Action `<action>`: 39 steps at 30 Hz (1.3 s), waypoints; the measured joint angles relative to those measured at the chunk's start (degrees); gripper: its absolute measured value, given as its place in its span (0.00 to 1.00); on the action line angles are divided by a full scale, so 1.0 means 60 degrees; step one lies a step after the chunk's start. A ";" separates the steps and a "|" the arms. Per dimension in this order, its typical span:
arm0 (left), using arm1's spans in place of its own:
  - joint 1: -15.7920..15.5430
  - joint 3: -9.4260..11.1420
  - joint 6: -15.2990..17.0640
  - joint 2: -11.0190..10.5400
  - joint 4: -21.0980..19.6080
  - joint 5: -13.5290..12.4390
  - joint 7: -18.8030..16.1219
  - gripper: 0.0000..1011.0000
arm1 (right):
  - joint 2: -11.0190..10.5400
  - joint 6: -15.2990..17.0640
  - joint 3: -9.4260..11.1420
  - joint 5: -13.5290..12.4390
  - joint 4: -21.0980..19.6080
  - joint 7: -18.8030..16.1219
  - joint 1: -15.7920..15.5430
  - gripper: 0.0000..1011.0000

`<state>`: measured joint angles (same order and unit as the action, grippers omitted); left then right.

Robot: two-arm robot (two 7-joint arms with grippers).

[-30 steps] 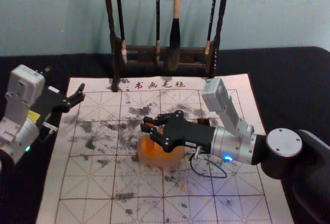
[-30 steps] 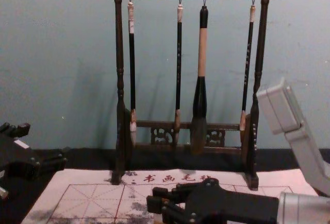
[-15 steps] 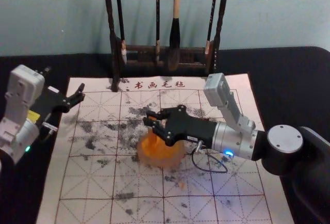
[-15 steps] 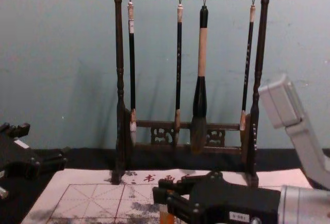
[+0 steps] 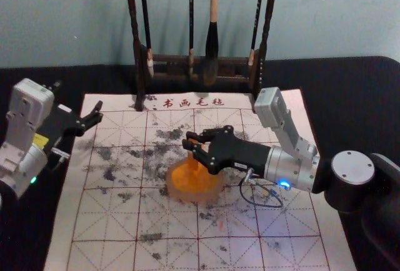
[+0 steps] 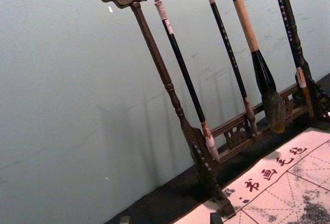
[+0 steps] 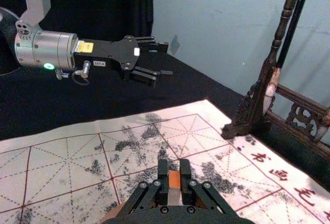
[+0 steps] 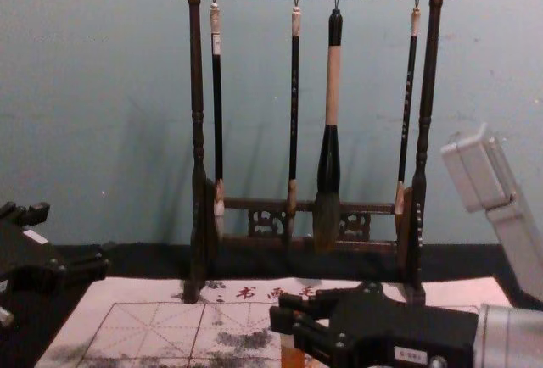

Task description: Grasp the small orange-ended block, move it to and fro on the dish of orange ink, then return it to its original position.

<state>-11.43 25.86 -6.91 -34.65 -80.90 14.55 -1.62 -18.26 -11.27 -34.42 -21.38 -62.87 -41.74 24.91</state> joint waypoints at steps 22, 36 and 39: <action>-0.0001 0.0000 0.0000 0.0000 0.0000 0.0000 0.0000 0.99 | -0.0393 0.0145 0.0189 -0.0166 -0.0394 -0.0116 -0.0297 0.13; -0.0001 0.0000 -0.0001 0.0000 0.0000 0.0000 0.0000 0.99 | -0.0577 0.0286 0.0142 -0.0342 -0.0781 -0.0213 -0.0545 0.13; 0.0000 0.0000 0.0000 0.0000 0.0000 -0.0001 0.0000 0.99 | -0.0581 0.0316 0.0101 -0.0360 -0.0830 -0.0227 -0.0565 0.13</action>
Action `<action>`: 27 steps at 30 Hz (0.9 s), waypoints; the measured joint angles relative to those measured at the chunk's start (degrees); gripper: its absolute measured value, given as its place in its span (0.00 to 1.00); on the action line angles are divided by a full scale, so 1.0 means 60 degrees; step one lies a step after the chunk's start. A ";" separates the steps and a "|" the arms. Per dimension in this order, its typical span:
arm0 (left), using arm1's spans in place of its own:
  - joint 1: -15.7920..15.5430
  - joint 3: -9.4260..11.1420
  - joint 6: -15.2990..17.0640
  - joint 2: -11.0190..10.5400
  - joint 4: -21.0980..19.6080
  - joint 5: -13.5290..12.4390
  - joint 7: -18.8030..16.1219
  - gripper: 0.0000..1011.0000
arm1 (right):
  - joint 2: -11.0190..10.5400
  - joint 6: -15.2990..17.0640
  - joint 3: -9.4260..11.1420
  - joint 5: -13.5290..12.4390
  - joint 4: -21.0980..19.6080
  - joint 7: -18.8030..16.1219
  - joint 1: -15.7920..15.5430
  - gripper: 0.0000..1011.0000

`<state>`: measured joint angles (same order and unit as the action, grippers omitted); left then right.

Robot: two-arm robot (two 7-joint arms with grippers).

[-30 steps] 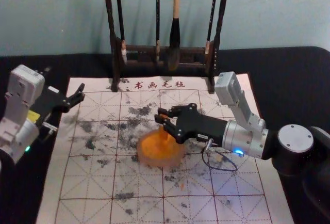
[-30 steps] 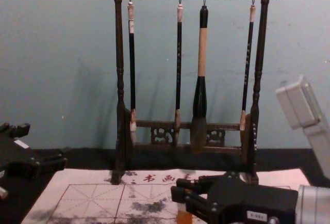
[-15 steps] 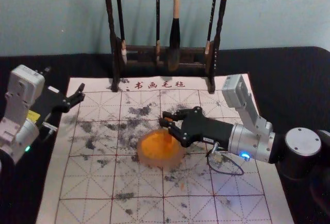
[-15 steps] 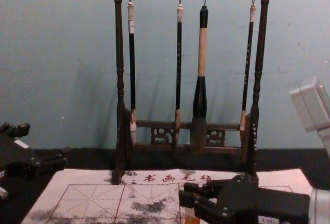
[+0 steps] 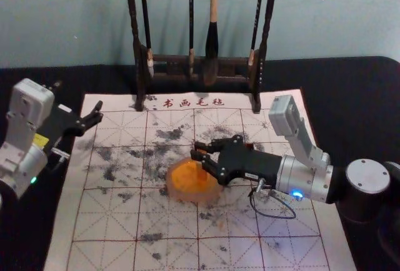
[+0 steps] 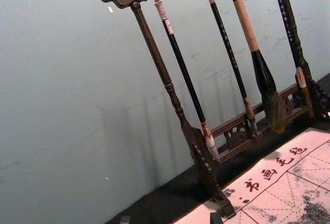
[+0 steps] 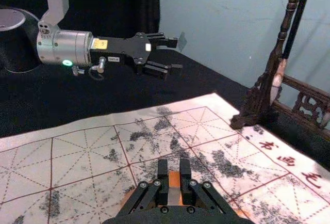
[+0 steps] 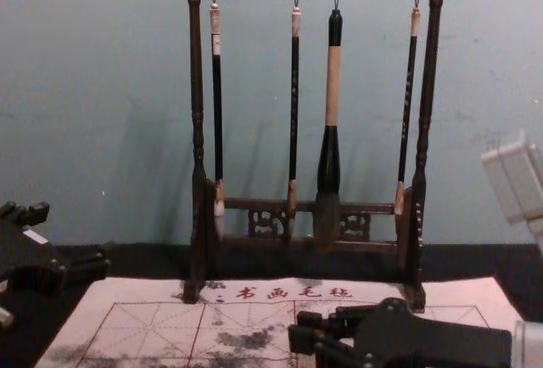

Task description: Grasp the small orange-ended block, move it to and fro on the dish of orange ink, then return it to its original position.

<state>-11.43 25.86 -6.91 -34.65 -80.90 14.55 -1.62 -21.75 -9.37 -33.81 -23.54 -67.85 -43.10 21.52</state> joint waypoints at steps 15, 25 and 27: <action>0.0000 0.0000 0.0000 0.0000 0.0000 0.0000 0.0000 0.99 | 0.0144 0.0093 -0.0169 -0.0114 -0.0039 -0.0033 0.0043 0.13; 0.0000 0.0000 0.0000 0.0000 0.0000 0.0000 0.0000 0.99 | 0.0357 0.0079 -0.0280 -0.0068 0.0227 0.0019 0.0218 0.13; 0.0000 0.0000 0.0000 0.0000 0.0000 0.0000 0.0000 0.99 | 0.0417 0.0073 -0.0301 -0.0043 0.0307 0.0034 0.0265 0.13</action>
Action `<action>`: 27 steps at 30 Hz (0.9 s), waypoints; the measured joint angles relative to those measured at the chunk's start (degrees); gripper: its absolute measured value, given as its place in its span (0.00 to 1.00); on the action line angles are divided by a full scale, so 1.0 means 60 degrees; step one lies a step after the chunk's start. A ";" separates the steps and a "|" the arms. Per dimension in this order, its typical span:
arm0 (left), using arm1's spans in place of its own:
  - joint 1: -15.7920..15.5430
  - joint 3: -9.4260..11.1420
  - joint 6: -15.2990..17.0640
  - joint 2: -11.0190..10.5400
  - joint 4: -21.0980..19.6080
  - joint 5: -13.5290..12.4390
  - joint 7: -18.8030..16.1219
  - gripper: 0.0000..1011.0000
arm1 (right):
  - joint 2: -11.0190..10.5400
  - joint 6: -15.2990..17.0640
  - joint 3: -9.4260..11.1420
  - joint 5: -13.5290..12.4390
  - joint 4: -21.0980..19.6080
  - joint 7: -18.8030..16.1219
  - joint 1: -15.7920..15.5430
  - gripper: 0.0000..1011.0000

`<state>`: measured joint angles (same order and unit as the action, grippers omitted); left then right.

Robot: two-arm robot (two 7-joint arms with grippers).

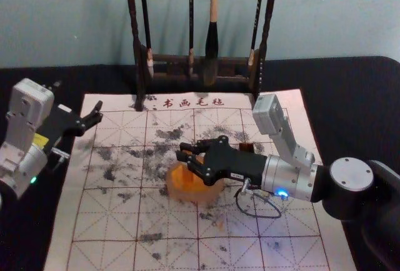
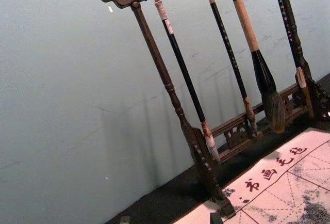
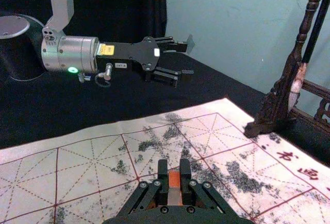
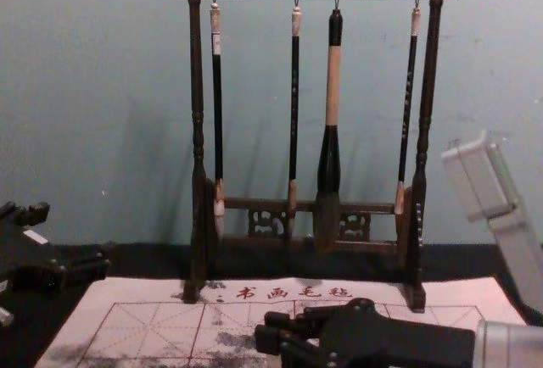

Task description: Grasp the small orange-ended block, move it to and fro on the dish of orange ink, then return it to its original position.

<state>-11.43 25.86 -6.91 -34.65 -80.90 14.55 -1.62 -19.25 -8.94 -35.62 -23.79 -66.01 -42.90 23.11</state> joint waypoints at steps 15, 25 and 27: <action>0.0000 0.0000 0.0000 0.0000 0.0000 0.0000 0.0000 0.99 | 0.0325 -0.0098 -0.0025 0.0107 0.0438 0.0114 0.0235 0.13; 0.0000 0.0000 0.0000 0.0000 0.0000 0.0000 0.0000 0.99 | 0.0358 -0.0115 0.0079 0.0157 0.0539 0.0207 0.0278 0.13; 0.0000 0.0000 0.0000 0.0000 0.0000 -0.0001 0.0000 0.99 | 0.0348 -0.0121 0.0108 0.0160 0.0547 0.0219 0.0281 0.13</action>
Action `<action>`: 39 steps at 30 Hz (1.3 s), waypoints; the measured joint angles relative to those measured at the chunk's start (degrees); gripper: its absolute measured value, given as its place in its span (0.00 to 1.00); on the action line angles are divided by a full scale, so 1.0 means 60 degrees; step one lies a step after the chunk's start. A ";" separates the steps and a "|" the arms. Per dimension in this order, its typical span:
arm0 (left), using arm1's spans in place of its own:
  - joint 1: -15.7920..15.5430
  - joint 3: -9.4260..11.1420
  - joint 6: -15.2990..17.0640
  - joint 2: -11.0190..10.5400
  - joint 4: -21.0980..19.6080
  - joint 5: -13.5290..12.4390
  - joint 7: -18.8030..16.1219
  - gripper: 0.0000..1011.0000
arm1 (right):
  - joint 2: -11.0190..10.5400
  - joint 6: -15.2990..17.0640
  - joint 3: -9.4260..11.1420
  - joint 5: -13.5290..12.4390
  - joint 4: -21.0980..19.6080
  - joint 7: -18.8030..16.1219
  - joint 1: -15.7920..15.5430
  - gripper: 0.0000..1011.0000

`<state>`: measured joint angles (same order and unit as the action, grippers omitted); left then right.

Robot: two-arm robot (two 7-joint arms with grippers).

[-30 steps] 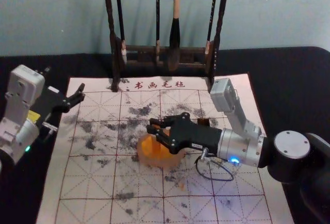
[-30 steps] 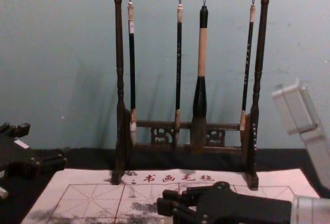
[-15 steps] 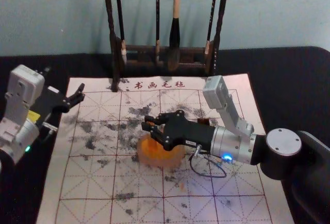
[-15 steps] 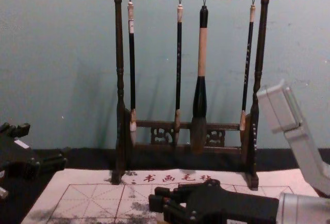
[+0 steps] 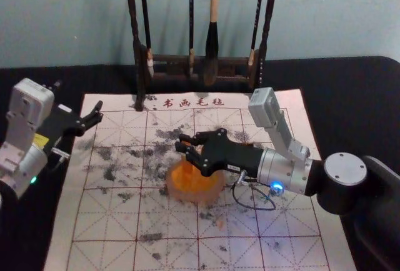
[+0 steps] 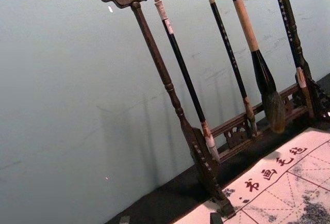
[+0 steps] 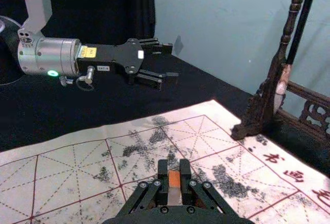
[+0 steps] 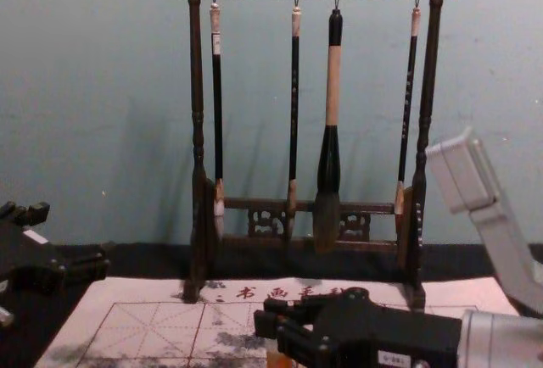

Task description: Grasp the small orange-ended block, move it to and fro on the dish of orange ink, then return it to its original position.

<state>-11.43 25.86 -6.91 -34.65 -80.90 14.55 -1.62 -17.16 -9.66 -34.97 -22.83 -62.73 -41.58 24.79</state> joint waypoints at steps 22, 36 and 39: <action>0.0000 0.0000 0.0000 0.0000 0.0000 0.0001 0.0000 0.99 | -0.0290 -0.0002 0.0266 -0.0030 -0.0179 0.0031 -0.0164 0.13; 0.0000 0.0000 0.0000 0.0000 0.0000 0.0000 0.0000 0.99 | -0.0554 0.0088 0.0330 -0.0224 -0.0664 -0.0071 -0.0418 0.13; 0.0000 0.0000 0.0000 0.0000 0.0000 0.0000 0.0000 0.99 | -0.0608 0.0089 0.0327 -0.0230 -0.0719 -0.0075 -0.0465 0.13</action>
<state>-11.43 25.86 -6.91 -34.65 -80.90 14.55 -1.62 -20.81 -9.13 -33.01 -24.21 -67.04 -42.03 22.00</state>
